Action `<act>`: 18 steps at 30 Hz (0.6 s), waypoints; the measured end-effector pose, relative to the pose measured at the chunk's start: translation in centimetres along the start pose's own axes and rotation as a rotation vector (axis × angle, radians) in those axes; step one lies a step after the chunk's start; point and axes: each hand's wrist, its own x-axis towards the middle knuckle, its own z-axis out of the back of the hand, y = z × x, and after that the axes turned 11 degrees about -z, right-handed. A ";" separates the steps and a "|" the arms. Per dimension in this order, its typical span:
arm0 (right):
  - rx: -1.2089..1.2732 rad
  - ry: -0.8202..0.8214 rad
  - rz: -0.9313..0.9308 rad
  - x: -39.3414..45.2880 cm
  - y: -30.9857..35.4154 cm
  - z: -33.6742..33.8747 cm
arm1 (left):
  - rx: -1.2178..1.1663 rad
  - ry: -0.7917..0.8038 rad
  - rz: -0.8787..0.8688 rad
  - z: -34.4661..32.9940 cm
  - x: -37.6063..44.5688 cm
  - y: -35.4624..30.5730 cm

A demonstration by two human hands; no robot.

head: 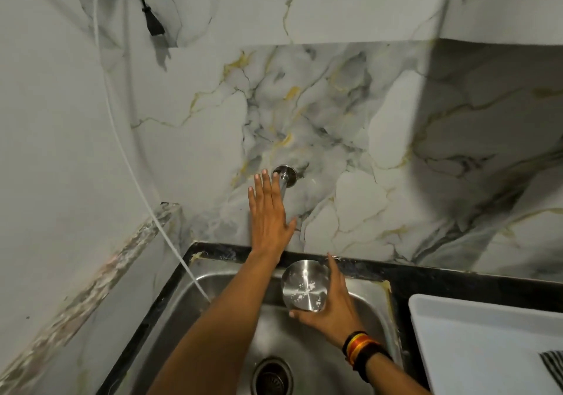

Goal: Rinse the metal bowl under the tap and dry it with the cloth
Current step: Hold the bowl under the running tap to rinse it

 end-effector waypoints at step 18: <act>-0.072 0.036 -0.056 5.3 3.1 -3.4 | -0.332 0.127 -0.187 0.0 0.2 3.9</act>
